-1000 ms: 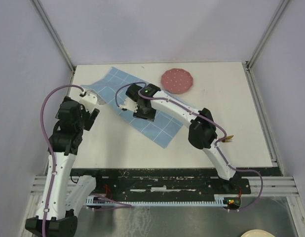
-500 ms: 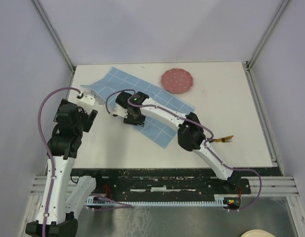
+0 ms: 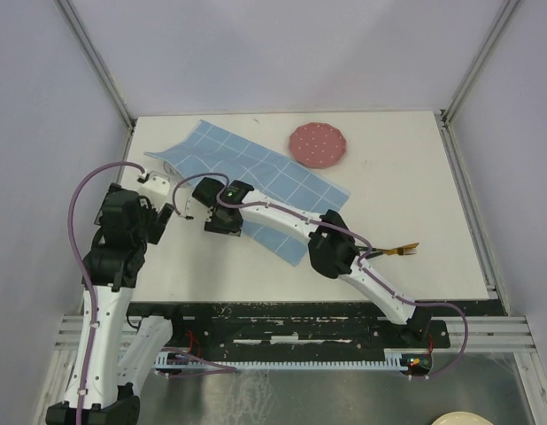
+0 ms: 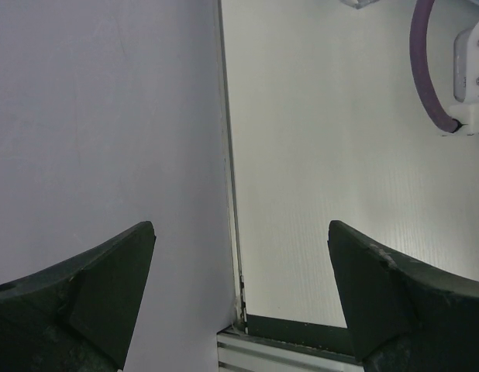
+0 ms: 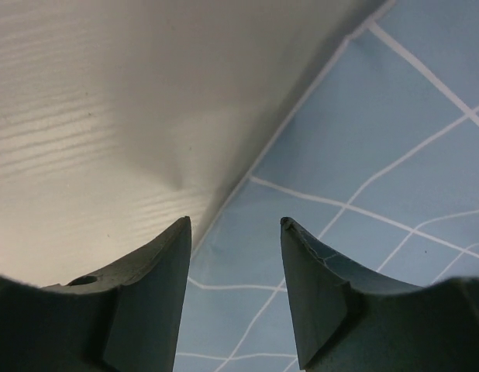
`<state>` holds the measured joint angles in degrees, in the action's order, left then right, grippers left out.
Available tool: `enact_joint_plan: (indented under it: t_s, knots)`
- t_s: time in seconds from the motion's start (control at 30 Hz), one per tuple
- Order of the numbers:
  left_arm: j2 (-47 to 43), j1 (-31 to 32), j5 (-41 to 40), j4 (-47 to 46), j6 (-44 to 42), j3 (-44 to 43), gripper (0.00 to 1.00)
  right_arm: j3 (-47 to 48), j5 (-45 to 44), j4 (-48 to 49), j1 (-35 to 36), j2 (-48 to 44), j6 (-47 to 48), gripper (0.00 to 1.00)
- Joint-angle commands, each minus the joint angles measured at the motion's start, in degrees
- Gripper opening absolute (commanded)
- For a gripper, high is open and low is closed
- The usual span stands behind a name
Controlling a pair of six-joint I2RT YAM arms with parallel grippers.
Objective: Set the dinner table for one person
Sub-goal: Adjust the napkin at the center of the board.
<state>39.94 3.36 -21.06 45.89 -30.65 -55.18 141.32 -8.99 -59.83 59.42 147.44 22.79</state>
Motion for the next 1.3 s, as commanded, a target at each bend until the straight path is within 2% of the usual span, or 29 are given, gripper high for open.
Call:
enact_joint_plan:
  t_s: [0.0, 0.37, 0.43, 0.6, 0.73, 0.77, 0.9, 1.07, 1.27]
  knots:
    - [-0.8, 0.1, -1.7, 1.4, 1.1, -3.0, 0.99, 2.0, 0.4, 4.4, 0.1, 2.1, -0.3, 0.58]
    - [-0.9, 0.1, -2.1, 4.9, 1.4, -6.9, 0.99, -2.4, -3.4, 7.7, -0.6, 2.6, -0.6, 0.57]
    - [-1.1, 0.1, -2.2, 5.2, 1.4, -7.2, 0.99, -3.2, -3.4, 7.7, -0.8, 2.3, -0.5, 0.54]
    - [-1.2, 0.0, -1.7, 5.2, 1.4, -7.3, 0.99, -4.0, -2.6, 6.6, -1.2, 2.0, -0.5, 0.33]
    - [-1.0, 0.0, -1.1, 5.1, 1.2, -7.6, 0.99, -5.1, -2.2, 5.3, -1.3, 1.6, -1.0, 0.06]
    - [-0.9, 0.1, -0.8, 5.1, 1.0, -7.7, 0.99, -6.0, -2.1, 5.3, -1.3, 1.2, -1.1, 0.02]
    - [-0.8, 0.1, 0.1, 4.4, 0.3, -7.3, 0.99, -12.3, -1.1, 5.4, -1.5, -3.5, -1.6, 0.01]
    - [0.0, 0.0, 1.4, 2.1, -0.4, -6.8, 0.99, -26.5, -0.9, 7.2, -2.1, -11.9, -2.5, 0.01]
    - [1.5, 0.0, 3.6, -1.0, -0.7, -5.9, 0.99, -41.3, -0.3, 7.9, -6.2, -20.5, -2.0, 0.01]
